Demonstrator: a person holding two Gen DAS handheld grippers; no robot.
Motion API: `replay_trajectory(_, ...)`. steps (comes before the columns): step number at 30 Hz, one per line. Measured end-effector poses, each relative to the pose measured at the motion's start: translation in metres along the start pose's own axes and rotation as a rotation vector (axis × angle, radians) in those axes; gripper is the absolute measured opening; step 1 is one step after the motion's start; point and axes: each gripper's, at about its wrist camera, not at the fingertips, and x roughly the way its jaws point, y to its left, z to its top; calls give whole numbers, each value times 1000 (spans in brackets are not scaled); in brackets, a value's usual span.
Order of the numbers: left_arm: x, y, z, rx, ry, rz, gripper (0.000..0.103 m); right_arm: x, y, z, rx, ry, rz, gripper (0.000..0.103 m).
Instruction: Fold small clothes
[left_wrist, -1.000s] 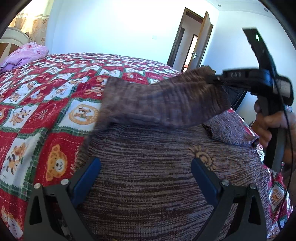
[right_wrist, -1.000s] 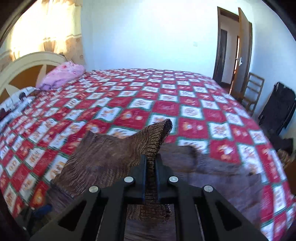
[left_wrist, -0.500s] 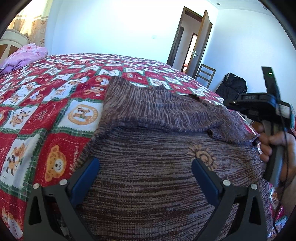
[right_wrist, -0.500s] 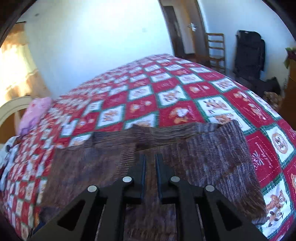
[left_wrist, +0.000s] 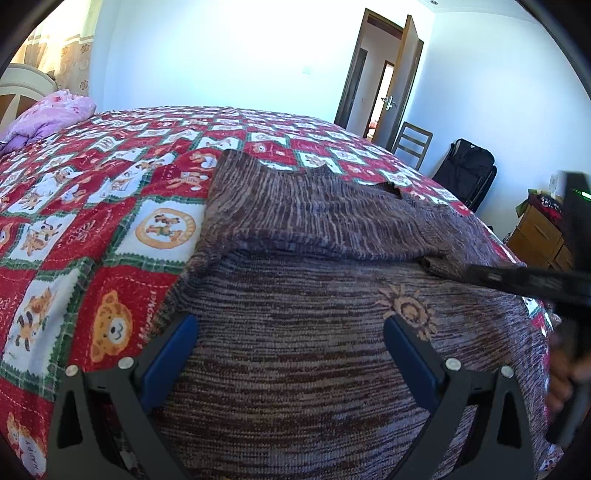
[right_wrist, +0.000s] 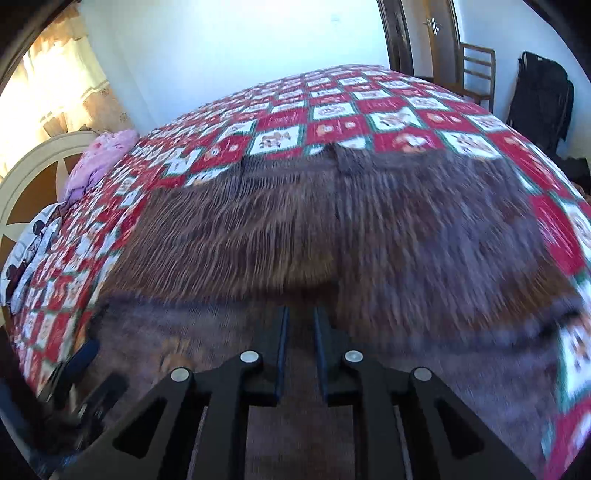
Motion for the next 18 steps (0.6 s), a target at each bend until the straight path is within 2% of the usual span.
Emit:
replay_trajectory(2, -1, 0, 0, -1, 5, -4, 103, -34, -2, -17, -8, -57, -16, 16)
replay_trajectory(4, 0, 1, 2, 6, 19, -6, 103, -58, -5, -28, 12, -95, -29, 31)
replay_trajectory(5, -1, 0, 3, 16, 29, -6, 103, -75, -10, -38, 46, -127, -23, 47)
replay_trajectory(6, -2, 0, 4, 25, 42, -9, 103, -87, -14, -45, 73, -155, -13, 57)
replay_trajectory(9, -15, 5, 4, 53, 69, -6, 103, -116, -19, -65, 110, -198, 9, 58)
replay_trajectory(14, -61, 40, -3, 66, 37, 26, 103, -134, -14, -90, 123, -207, 21, 58)
replay_trajectory(18, -103, 75, -13, 111, 10, 129, 103, -125, 8, -104, 80, -152, 92, 58)
